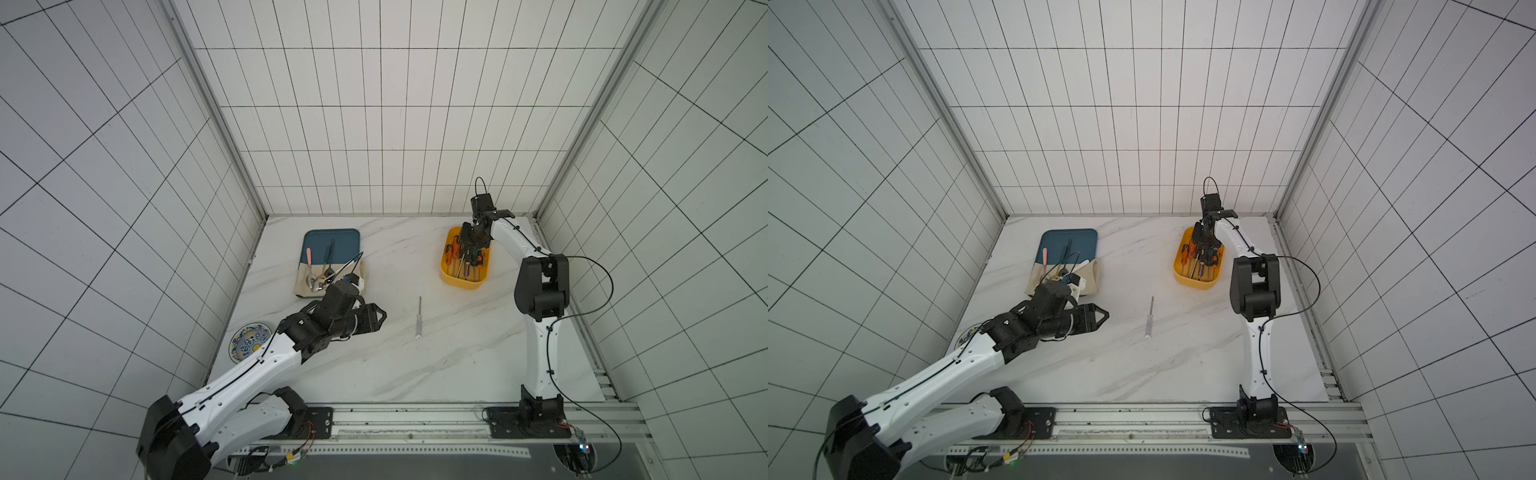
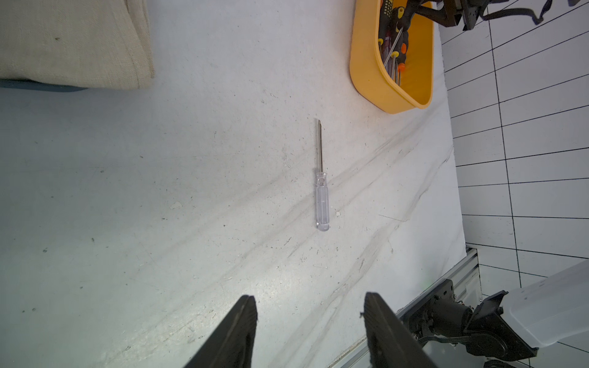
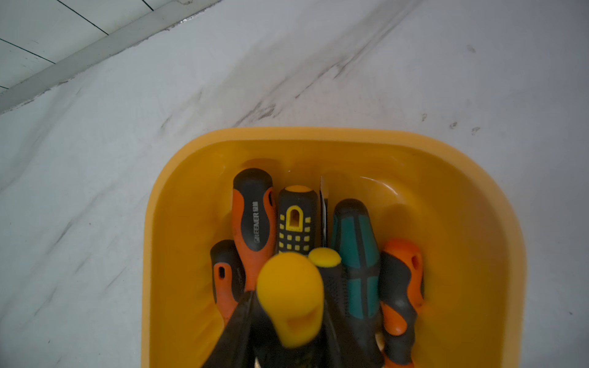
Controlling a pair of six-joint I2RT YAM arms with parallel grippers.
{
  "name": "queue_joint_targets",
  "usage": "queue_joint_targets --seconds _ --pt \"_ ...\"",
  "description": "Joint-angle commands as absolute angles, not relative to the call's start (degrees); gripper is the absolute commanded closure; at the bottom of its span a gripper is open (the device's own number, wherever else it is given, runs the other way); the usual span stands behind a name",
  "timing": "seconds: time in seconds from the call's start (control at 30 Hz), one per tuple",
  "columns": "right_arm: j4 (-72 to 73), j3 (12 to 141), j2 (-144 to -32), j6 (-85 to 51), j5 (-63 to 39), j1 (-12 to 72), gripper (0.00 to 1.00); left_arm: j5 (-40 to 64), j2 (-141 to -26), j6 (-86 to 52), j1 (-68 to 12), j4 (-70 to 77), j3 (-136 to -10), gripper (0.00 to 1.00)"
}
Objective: Put the screwdriver on the desktop into the storage box
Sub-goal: Place the screwdriver in the storage box.
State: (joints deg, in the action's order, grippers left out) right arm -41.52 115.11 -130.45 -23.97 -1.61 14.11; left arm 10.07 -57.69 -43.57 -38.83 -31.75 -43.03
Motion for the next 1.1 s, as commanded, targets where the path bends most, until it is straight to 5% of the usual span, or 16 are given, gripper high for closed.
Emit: queue_joint_targets --seconds 0.0,0.17,0.73,1.07 --pt "-46.3 119.6 -131.1 -23.5 -0.2 14.0 0.6 9.6 -57.9 -43.6 -38.6 -32.2 -43.7 0.42" --pt "-46.3 114.7 -123.6 -23.7 0.0 14.0 0.59 9.4 -59.5 -43.4 -38.6 -32.7 -44.4 0.41" --pt "-28.7 58.0 -74.6 -33.5 -2.0 19.2 0.59 4.4 -77.2 -42.4 -46.5 -34.3 -53.6 0.45" --pt "-28.9 45.9 -59.4 -36.9 -2.8 20.0 0.59 1.9 -92.7 -40.7 -51.7 -35.4 -64.2 0.49"
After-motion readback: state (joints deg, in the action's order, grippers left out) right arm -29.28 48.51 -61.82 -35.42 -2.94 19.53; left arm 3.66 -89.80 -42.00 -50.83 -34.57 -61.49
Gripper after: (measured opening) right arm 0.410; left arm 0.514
